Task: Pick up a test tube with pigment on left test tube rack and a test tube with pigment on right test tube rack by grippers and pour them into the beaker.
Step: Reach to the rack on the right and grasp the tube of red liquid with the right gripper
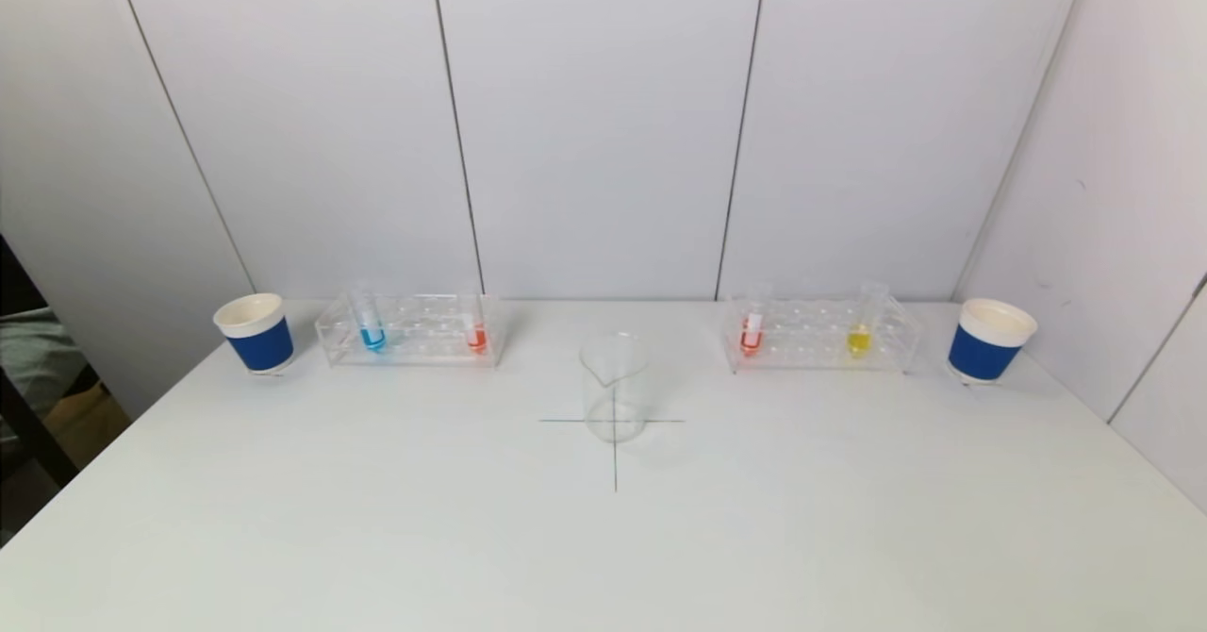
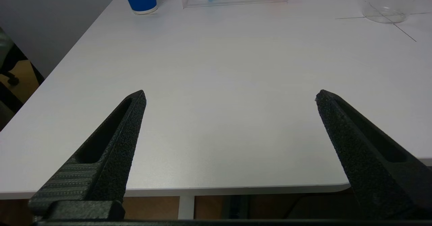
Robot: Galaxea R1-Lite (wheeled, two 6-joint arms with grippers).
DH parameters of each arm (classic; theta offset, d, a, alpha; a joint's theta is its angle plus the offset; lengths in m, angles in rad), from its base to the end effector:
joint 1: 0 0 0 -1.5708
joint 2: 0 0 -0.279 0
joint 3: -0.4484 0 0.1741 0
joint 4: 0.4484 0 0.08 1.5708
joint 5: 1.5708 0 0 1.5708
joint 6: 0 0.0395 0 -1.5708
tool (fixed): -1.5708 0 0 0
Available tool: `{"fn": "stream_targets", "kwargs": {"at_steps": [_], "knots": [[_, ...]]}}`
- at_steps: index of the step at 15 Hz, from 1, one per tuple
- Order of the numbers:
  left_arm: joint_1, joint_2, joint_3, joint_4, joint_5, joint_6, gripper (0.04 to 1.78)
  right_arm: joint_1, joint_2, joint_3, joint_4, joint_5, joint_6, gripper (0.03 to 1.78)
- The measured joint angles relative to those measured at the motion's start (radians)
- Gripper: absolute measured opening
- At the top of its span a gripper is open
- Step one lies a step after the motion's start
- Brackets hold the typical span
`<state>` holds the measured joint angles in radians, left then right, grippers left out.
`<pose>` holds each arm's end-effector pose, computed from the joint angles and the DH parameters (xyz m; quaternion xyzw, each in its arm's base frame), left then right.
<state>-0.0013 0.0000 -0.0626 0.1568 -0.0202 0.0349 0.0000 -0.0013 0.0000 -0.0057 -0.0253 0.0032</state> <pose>-0.0082 -0.0008 0.0739 0.0170 0.0469 -0.0116 0.9987 -0.0027 -0.0010 0.0762 0.0016 -0.0035 -0.0126 0.9999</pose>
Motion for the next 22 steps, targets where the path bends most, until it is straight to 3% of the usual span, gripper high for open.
{"fn": "stream_targets", "kwargs": {"at_steps": [22], "knots": [[0.000,0.000,0.000,0.000,-0.001,0.000,1.76,0.000,0.000,-0.010,0.013,0.008,-0.002,1.77]]}}
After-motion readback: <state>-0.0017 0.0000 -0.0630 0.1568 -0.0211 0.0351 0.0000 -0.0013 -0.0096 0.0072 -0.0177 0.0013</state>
